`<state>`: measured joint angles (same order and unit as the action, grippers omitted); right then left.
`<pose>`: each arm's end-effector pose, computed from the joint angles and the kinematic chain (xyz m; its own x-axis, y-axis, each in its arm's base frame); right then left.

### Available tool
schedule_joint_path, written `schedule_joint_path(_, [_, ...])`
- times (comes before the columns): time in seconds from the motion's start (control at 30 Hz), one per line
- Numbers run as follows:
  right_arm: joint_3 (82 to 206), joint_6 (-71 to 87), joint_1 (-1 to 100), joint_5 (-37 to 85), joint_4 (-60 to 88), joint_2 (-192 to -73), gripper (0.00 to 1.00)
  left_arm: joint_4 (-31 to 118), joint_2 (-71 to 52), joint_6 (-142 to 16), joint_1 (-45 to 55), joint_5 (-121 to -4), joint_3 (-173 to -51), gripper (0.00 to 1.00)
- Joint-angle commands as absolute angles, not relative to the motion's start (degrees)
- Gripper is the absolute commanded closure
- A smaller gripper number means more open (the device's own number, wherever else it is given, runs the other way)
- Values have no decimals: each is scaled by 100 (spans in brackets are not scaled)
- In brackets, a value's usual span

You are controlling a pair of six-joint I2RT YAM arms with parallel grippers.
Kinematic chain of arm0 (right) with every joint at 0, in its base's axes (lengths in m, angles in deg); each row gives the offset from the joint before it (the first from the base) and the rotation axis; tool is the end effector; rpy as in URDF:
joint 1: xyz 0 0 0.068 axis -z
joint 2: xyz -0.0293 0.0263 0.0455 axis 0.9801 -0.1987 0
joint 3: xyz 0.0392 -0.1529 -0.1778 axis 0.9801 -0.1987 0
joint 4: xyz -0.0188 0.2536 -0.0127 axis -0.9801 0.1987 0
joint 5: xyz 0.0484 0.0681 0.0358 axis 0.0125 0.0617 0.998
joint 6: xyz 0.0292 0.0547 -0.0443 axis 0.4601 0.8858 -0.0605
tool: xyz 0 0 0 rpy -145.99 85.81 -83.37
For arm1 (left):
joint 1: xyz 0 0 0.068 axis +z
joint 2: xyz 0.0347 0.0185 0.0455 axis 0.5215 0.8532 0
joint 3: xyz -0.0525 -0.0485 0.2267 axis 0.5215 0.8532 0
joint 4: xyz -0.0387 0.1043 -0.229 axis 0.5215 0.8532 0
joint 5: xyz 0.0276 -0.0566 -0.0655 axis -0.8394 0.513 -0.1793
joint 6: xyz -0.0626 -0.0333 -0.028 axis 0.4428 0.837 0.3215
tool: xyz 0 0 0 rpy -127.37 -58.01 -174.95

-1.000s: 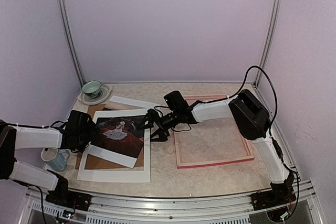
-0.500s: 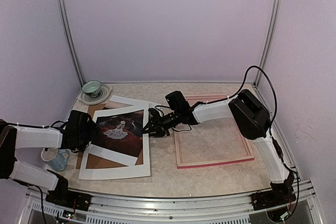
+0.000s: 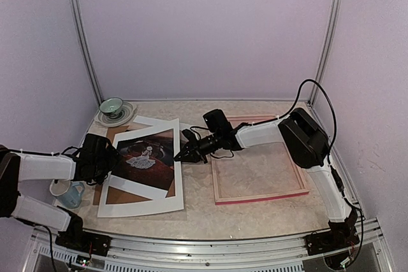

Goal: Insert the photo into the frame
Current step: Pick up the mat board from the photo, then place the mat board on the glass panel.

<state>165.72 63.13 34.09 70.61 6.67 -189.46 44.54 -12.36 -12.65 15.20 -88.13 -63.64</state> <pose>0.3204 0.3882 0.0931 -0.9711 -0.2386 0.0101 -0.0679 0.3167 0.9461 0.2394 -0.0498 0.0894 -0.4061 -0.7591 -0.5087 -0.5946 0.6422 -0.4837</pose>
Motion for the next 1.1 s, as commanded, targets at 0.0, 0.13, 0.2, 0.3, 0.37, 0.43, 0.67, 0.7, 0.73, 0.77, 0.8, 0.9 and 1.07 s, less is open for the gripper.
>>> schedule_joint_path(0.0, [16517,6299,3526,7194,595,-18729,100,4768,-1289,-1238,1467,-8587,-6377,1])
schedule_joint_path(0.13, [16528,6313,3620,7346,620,-18656,100,4884,-1491,-1300,1457,-8683,-6442,1])
schedule_joint_path(0.2, [16516,6290,3684,7404,659,-18588,100,4957,-1656,-1334,1439,-8757,-6471,1])
schedule_joint_path(0.3, [16521,6182,3804,7538,816,-18481,100,5050,-1846,-1371,1415,-8863,-6505,1])
schedule_joint_path(0.37, [16496,6109,3892,7663,925,-18396,100,5107,-1978,-1397,1408,-8904,-6523,1])
schedule_joint_path(0.43, [16476,5950,3981,7775,1120,-18295,100,5149,-2083,-1436,1387,-8947,-6534,1])
schedule_joint_path(0.67, [16350,4833,4374,7833,2575,-17761,100,5124,-2133,-1464,1373,-8948,-6479,1])
schedule_joint_path(0.7, [16288,4676,4462,7819,2755,-17687,100,5104,-2125,-1473,1364,-8937,-6466,1])
schedule_joint_path(0.73, [16224,4513,4548,7776,2954,-17603,100,5080,-2113,-1475,1365,-8932,-6449,1])
schedule_joint_path(0.77, [16150,4345,4644,7758,3144,-17530,100,5064,-2091,-1470,1360,-8911,-6439,1])
schedule_joint_path(0.8, [16080,4184,4725,7729,3326,-17448,100,5047,-2071,-1467,1364,-8902,-6437,1])
schedule_joint_path(0.9, [15865,3692,4965,7597,3878,-17224,100,4991,-2024,-1466,1343,-8847,-6423,1])
schedule_joint_path(1.07, [15493,3065,5320,7346,4459,-16864,100,4890,-1936,-1466,1330,-8812,-6406,1])
